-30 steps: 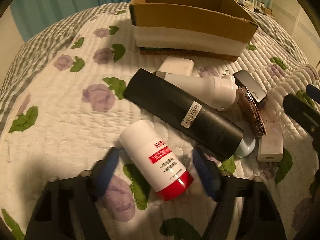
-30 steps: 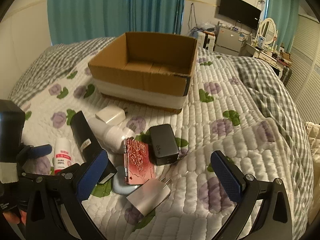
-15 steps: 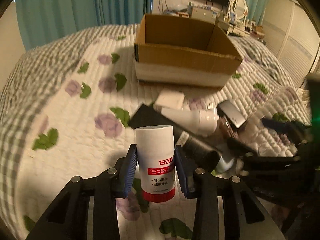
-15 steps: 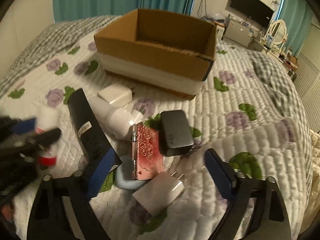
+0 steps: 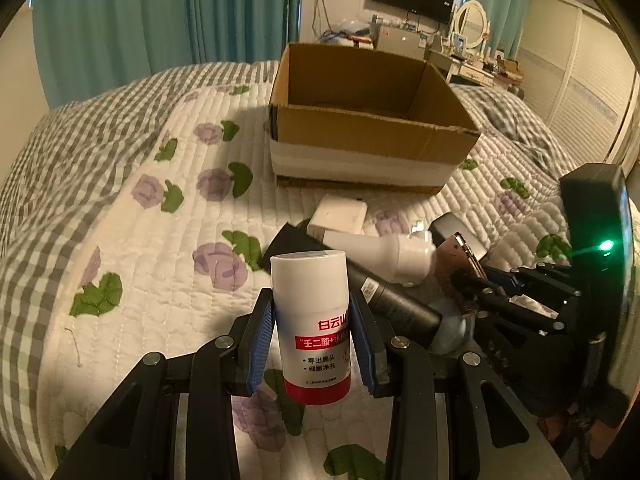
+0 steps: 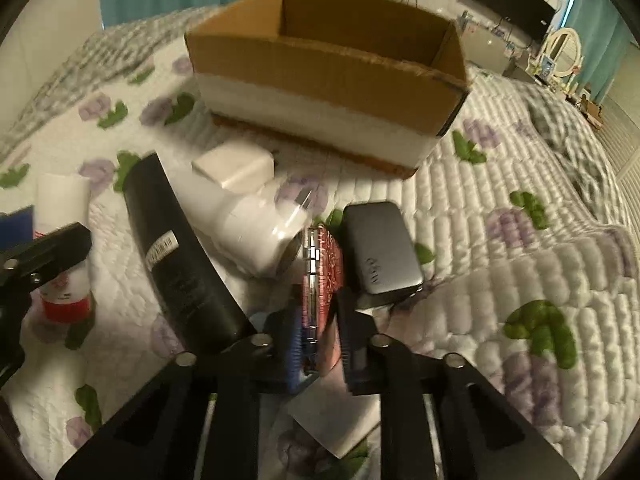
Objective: Organize rigid objects
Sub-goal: 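Grasp the white red-capped stick with the left tool while the right grasps the pink phone case, then carry both items over the cardboard box and open both tools to drop them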
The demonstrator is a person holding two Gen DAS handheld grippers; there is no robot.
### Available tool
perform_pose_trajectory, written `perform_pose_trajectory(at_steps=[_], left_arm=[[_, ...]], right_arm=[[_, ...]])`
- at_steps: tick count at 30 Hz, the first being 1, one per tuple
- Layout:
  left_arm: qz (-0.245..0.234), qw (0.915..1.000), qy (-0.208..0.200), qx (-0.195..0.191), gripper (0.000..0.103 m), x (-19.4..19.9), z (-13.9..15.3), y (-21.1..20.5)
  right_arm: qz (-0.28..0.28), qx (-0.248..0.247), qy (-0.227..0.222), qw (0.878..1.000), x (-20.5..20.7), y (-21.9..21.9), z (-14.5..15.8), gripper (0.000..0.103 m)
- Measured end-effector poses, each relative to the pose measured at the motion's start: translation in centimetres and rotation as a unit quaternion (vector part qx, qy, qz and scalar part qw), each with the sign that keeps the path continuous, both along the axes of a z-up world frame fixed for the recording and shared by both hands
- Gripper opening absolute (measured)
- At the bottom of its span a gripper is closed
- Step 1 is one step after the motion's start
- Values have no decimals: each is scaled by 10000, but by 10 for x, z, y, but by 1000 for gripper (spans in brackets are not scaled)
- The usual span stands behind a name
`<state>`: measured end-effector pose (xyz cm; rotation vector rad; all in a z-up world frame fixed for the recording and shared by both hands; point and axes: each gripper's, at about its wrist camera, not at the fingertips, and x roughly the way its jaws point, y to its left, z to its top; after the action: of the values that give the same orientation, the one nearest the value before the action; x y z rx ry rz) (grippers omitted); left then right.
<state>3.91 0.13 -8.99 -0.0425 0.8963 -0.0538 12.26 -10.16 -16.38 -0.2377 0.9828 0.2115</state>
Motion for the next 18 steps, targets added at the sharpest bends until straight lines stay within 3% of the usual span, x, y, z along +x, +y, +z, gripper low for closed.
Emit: perform_pose_trajectory(at_steps=[4, 9, 18], left_arm=[[-50, 9999, -138, 25, 38, 1, 15, -6], [-206, 9989, -418, -21, 38, 11, 50, -14], [-452, 9943, -969, 17, 38, 82, 122, -29]], right_arm=[[52, 273, -256, 9993, -7, -7, 24, 10], [204, 486, -696, 9962, -10, -12, 74, 9], [322, 823, -1445, 9855, 44, -21, 171, 9]])
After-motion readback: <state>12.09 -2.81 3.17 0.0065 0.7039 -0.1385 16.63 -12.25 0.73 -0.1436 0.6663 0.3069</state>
